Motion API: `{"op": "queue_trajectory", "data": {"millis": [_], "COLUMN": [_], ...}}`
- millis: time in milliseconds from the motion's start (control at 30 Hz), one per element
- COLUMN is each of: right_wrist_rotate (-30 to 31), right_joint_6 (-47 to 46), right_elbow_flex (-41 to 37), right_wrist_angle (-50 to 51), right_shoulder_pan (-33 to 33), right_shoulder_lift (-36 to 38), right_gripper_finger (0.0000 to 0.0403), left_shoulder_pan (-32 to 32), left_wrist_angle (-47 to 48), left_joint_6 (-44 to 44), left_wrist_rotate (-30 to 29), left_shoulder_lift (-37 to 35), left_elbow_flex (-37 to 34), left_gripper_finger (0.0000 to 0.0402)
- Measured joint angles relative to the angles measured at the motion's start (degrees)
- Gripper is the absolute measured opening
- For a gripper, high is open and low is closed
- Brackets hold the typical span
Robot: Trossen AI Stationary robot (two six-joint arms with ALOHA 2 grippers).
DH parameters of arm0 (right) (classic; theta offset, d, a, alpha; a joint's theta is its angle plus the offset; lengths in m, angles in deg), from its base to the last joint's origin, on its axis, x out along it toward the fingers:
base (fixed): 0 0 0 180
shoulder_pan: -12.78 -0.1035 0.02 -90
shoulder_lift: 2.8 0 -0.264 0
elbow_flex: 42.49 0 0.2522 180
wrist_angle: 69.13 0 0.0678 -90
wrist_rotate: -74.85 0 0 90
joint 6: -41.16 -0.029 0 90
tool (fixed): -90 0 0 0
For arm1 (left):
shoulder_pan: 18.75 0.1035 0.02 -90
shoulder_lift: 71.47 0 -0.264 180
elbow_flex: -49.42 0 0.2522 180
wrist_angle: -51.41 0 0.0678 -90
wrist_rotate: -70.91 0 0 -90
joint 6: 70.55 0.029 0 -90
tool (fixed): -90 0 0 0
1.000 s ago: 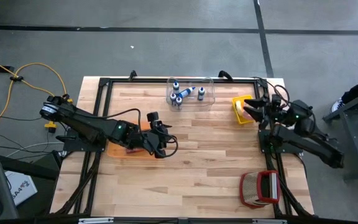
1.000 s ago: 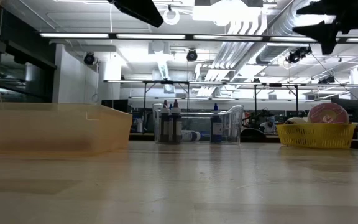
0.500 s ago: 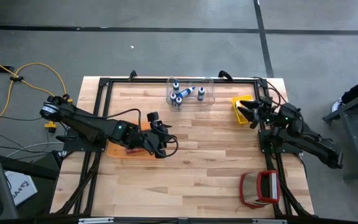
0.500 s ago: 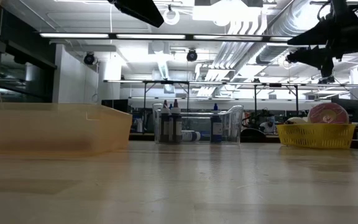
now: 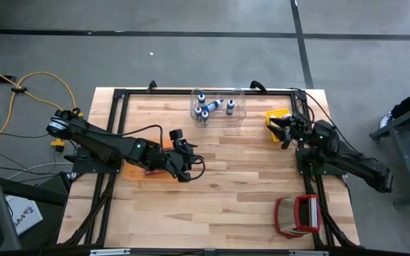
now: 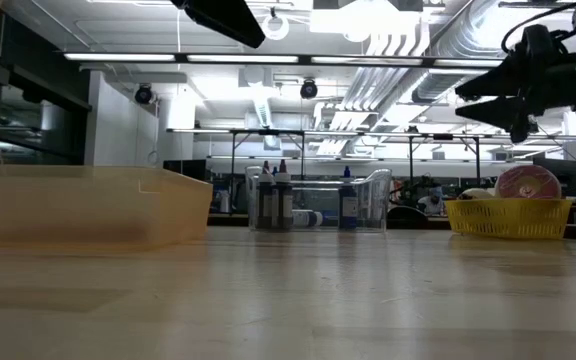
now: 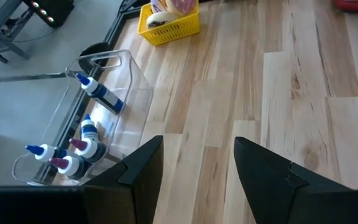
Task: Pick & Place Food Item
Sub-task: Return to Home Position
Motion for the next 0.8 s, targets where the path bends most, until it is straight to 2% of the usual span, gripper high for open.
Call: {"op": "queue_trajectory", "data": {"millis": [200,467,800], "right_wrist_rotate": [-1.07,4.0,3.06], "right_joint_6": [-0.22,0.1,1.74], "right_elbow_flex": [-3.76,-5.88,-5.94], "right_wrist_angle": [-7.59,-6.8,-6.25], "right_shoulder_pan": [-0.02,0.0,0.02], "right_shoulder_lift": [0.0,0.09,-0.13], "right_gripper_finger": [0.0211,0.0211,0.0211], "left_shoulder_pan": [0.0,0.0,0.0], "left_wrist_angle": [0.03,0.03,0.09], "left_joint_6": [-0.17,-0.28,-0.42], "left_wrist_rotate": [0.04,0.07,0.15], "left_shoulder_lift": [0.0,0.0,0.0], "left_elbow_flex": [0.0,0.0,0.0], "left_gripper_finger": [0.0188,0.0188,0.0188]}}
